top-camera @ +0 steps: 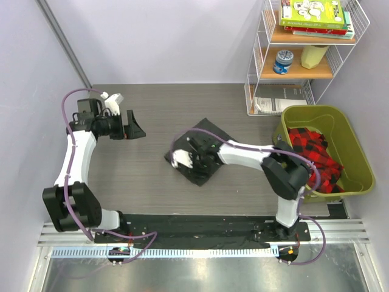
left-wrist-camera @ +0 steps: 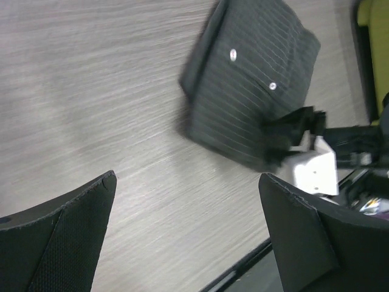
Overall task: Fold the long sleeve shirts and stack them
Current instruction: Fold the shirt
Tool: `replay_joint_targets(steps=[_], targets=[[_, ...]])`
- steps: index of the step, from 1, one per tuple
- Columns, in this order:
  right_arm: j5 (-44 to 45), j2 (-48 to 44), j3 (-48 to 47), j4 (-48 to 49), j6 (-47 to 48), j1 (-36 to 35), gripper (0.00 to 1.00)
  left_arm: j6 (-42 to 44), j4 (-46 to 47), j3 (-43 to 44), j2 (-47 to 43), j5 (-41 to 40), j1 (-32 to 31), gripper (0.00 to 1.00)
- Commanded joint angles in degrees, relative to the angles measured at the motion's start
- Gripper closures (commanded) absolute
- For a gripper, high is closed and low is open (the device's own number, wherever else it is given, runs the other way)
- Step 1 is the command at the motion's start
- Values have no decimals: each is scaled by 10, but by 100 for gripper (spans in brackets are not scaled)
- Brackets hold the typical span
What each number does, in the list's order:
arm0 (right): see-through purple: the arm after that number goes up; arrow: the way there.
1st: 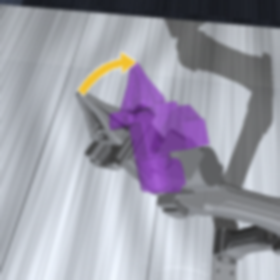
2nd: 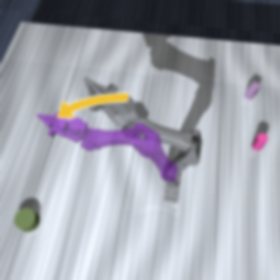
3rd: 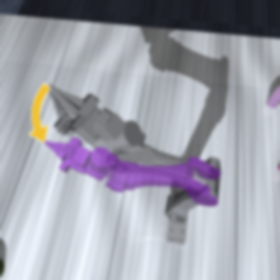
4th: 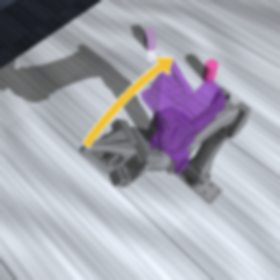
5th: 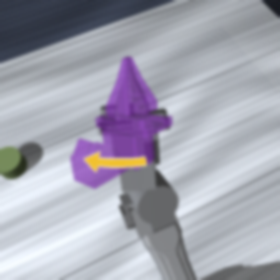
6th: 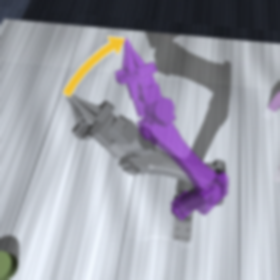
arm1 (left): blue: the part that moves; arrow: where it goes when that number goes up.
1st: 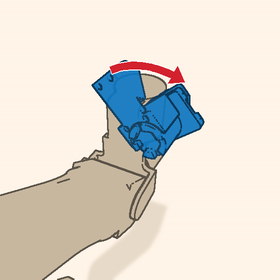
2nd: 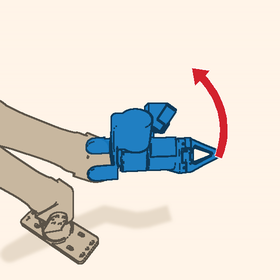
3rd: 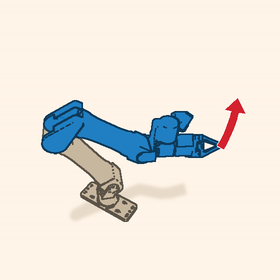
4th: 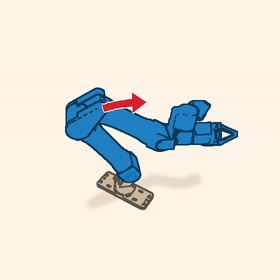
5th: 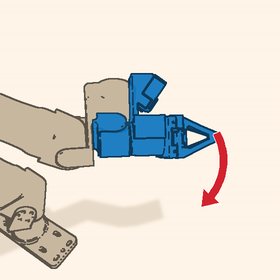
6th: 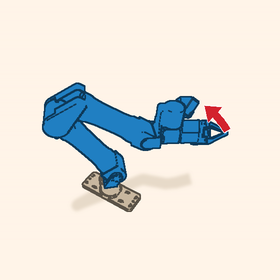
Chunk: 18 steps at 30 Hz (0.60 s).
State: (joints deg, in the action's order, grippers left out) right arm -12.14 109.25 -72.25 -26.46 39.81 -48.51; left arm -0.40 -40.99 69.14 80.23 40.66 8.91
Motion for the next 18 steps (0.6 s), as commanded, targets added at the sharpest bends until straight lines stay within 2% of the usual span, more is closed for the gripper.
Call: replay_joint_targets(steps=[1,2,3,5,7,8,9,12,14,16,18], targets=[[-16,-136,174,-126,236,19,38,138,-14,-22,-69,52,1,0],[-22,-207,195,-139,300,31,33,183,-22,-38,-72,49,1,0],[-50,-236,207,-167,328,46,29,198,-33,-45,-73,57,1,0],[-81,-284,205,-181,321,84,17,211,-55,-56,-55,85,-5,0],[-124,-309,158,-185,270,116,15,132,-30,-64,-20,90,-25,0],[-135,-307,138,-185,190,127,14,98,-3,-83,-13,87,-49,0],[-144,-283,118,-191,155,140,14,-7,33,-99,-9,79,-63,0],[-155,-233,60,-193,38,179,17,-149,227,-181,-22,59,-122,0],[-148,-183,33,-192,3,193,20,-263,348,-232,-24,36,-177,0],[-151,-150,27,-191,-36,194,20,-350,399,-255,-10,21,-208,0],[-162,-135,43,-155,-73,189,20,-385,476,-276,27,18,-243,0]])
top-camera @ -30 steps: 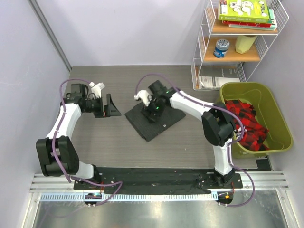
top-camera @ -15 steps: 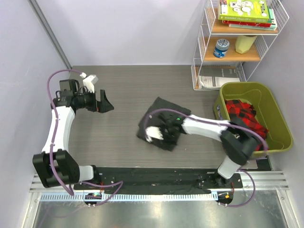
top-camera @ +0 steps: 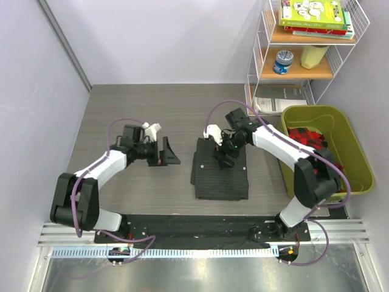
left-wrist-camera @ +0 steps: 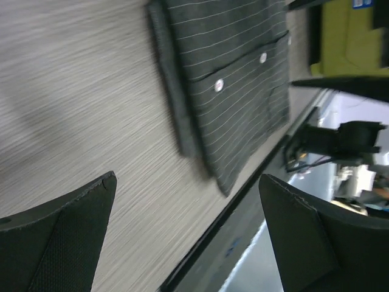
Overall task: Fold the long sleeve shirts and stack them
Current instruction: Fold the shirt
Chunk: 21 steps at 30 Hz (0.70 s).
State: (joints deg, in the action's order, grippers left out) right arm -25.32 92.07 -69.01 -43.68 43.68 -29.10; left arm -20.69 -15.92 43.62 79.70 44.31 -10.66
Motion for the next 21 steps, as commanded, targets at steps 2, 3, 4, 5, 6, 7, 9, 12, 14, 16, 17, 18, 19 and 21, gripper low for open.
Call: replay_joint_targets(steps=[2,3,4,5,6,7,9,12,14,16,17,18,19,21], targets=[[2,63,23,52,-119,-25,20,-232,277,-31,76,-31,-53,2],[17,73,30,88,-120,-31,20,-248,300,-36,92,-24,-51,7],[24,101,30,106,-122,-35,20,-249,309,-35,104,-17,-48,10],[35,115,28,132,-122,-39,20,-241,310,-34,113,-9,-48,12],[40,129,14,138,-120,-43,20,-235,316,-34,128,-6,-47,17],[43,145,5,141,-116,-45,21,-230,317,-34,133,-4,-48,19],[47,175,-21,147,-113,-46,22,-226,319,-34,152,0,-48,23],[44,194,-45,149,-111,-48,22,-206,320,-36,175,5,-48,30],[43,198,-52,148,-110,-49,22,-208,330,-42,201,9,-48,30],[45,203,-60,145,-112,-49,22,-216,352,-47,225,10,-48,30],[42,204,-61,142,-112,-49,22,-225,367,-49,232,9,-48,30],[41,204,-62,141,-111,-49,22,-241,379,-52,238,8,-48,30],[37,204,-62,142,-111,-49,22,-250,388,-53,253,1,-48,30],[38,207,-63,142,-112,-49,22,-260,405,-47,267,0,-48,31]])
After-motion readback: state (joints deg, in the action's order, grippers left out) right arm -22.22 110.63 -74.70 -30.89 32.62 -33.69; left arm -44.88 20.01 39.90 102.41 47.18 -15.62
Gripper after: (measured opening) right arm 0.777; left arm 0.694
